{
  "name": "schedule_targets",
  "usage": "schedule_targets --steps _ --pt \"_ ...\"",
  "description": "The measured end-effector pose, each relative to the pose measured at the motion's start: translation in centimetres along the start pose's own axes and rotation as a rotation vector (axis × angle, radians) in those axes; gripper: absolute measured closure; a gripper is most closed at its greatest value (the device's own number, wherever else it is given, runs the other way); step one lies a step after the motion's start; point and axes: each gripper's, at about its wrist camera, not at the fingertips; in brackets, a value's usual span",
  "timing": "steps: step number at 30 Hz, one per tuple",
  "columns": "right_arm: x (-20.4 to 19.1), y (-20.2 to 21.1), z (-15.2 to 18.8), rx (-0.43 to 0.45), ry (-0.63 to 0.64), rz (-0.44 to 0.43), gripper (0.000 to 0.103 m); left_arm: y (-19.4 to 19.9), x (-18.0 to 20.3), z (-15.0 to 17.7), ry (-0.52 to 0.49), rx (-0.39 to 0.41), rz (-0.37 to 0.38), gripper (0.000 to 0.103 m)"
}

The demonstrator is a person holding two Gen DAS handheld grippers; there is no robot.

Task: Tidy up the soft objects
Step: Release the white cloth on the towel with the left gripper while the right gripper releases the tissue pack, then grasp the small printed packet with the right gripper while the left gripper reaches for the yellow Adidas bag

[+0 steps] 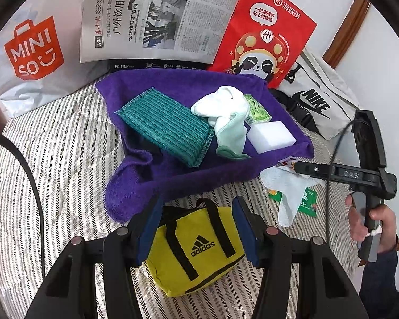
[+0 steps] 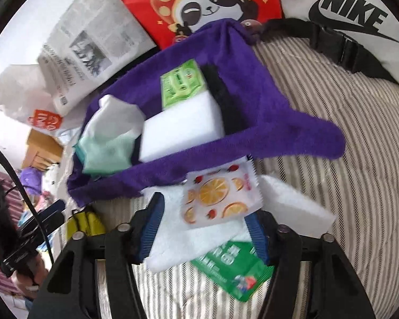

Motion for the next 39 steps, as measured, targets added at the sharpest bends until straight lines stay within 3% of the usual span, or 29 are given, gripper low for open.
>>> schedule_targets --steps 3,4,7,14,25,33,39 --pt "-0.1 -0.3 -0.8 0.003 -0.007 0.040 0.079 0.0 0.0 0.0 -0.004 -0.004 0.006 0.050" --pt "-0.2 -0.4 -1.0 0.001 0.002 0.046 0.082 -0.1 0.1 0.0 -0.007 -0.008 0.003 0.050" --pt "-0.6 -0.5 -1.2 -0.004 0.024 0.044 0.085 -0.4 0.2 0.0 -0.015 -0.017 -0.004 0.050" --pt "-1.1 0.3 -0.3 0.032 0.089 0.129 0.090 -0.2 0.3 0.1 -0.015 -0.013 0.011 0.050" --pt "-1.7 2.6 1.3 0.086 0.171 0.230 0.099 2.1 -0.2 1.1 -0.016 0.013 -0.026 0.050" --pt "-1.7 2.5 1.9 0.077 0.173 0.193 0.099 2.8 -0.4 2.3 -0.005 0.020 -0.018 0.050" --pt "-1.2 1.0 -0.1 0.067 0.143 0.163 0.099 2.7 -0.6 2.9 0.014 0.008 -0.004 0.050"
Point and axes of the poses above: each gripper's, at about its wrist camera, not at the fingertips, and y roughly against the way its jaws point, x to its right, z to its underside, and after that the axes turned 14 degrees about -x, right-handed
